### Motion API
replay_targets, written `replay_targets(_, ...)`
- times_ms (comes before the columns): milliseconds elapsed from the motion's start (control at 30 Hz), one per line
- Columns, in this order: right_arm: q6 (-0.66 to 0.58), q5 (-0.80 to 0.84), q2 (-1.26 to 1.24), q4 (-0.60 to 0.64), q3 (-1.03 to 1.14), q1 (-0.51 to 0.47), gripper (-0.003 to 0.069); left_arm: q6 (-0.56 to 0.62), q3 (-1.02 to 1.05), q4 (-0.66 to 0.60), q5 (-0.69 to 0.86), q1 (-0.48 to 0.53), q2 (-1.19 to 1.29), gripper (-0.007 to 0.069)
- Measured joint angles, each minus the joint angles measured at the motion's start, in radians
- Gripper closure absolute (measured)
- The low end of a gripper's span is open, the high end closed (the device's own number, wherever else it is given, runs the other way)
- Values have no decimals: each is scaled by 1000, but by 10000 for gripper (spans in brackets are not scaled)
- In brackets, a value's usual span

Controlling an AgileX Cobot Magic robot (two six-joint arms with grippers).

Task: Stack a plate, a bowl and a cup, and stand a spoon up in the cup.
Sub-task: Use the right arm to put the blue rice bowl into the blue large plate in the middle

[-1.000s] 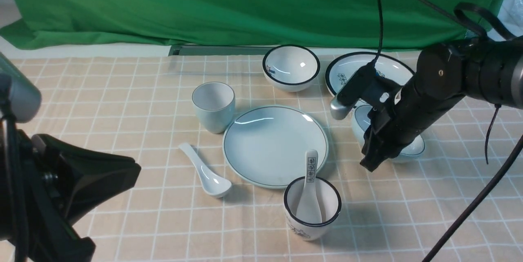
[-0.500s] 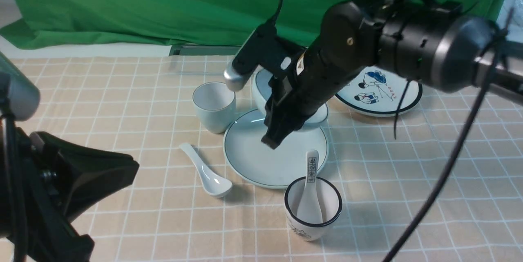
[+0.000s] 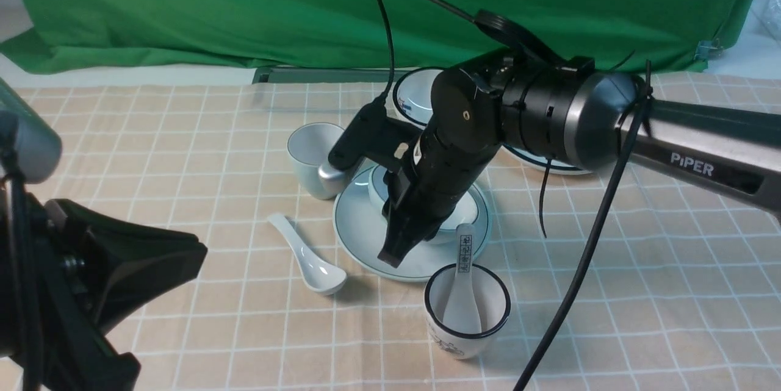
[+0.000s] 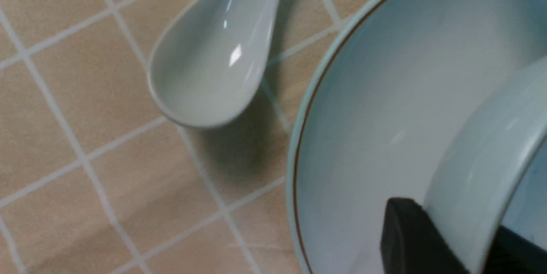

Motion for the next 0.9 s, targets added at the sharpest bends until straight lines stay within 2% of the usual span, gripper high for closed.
replay_targets(100, 0, 1, 6, 1, 0, 0, 502, 0, 0, 0, -1, 0, 0, 622)
replay_targets(233, 0, 1, 10, 1, 0, 0, 347, -2, 0, 0, -21, 0, 0, 622)
replay_targets(300, 0, 1, 10, 1, 0, 0, 296, -2, 0, 0, -24, 0, 0, 622)
replay_targets(400, 1, 1, 10, 1, 0, 0, 265, -2, 0, 0, -28, 0, 0, 622)
replay_targets(733, 2, 1, 16, 1, 0, 0, 235, -2, 0, 1, -26, 0, 7, 622)
replay_targets(900, 5, 6, -80, 0, -34, 0, 200, -1, -31, 15, 16, 0, 122, 622)
